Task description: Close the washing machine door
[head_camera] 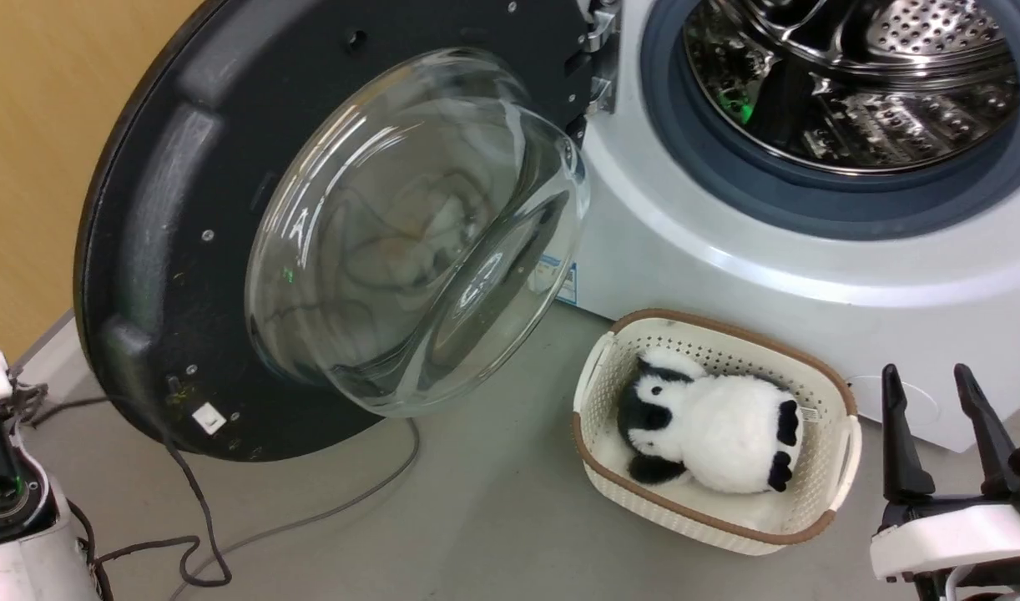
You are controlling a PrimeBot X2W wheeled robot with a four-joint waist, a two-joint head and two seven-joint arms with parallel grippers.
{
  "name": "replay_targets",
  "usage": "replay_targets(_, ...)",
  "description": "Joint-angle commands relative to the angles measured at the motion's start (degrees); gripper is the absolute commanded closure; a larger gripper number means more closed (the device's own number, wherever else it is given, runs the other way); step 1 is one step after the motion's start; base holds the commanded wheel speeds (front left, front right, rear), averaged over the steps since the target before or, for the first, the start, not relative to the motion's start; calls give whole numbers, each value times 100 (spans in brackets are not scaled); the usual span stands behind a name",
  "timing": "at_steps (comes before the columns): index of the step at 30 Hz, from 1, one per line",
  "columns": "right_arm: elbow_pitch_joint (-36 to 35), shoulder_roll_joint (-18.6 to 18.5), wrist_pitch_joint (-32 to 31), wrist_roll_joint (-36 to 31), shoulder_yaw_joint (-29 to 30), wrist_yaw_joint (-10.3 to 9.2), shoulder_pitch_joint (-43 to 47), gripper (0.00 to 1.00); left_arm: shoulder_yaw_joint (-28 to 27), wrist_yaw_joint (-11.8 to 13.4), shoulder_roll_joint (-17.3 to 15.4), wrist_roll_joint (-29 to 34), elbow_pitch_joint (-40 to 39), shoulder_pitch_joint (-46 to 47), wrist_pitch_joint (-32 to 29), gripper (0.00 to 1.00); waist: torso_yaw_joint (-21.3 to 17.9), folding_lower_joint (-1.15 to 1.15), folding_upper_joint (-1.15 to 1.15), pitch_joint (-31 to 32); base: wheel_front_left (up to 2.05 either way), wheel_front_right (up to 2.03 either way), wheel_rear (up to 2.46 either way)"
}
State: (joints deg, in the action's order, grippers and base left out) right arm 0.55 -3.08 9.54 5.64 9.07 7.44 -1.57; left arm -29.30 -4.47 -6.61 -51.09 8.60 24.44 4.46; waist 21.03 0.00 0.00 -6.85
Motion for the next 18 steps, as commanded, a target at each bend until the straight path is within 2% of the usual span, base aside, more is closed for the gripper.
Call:
replay_targets(1, 3, 14, 62, 42, 38, 3, -95, 0, -103, -51, -57, -226, 143, 157, -66, 100, 48, 0, 0, -28, 0, 0, 0)
replay_targets(9, -36, 15, 158, 27, 120, 3, -139, 0, -398, -100, -15, -1432, 1283, 341, -724, 100, 181, 0, 0, -170, 0, 0, 0)
replay_targets(18, -71, 17, 266, 33, 211, 4, -207, 0, -577, -156, 144, -2374, 1917, 363, -1581, 100, 231, 0, 0, -367, 0, 0, 0)
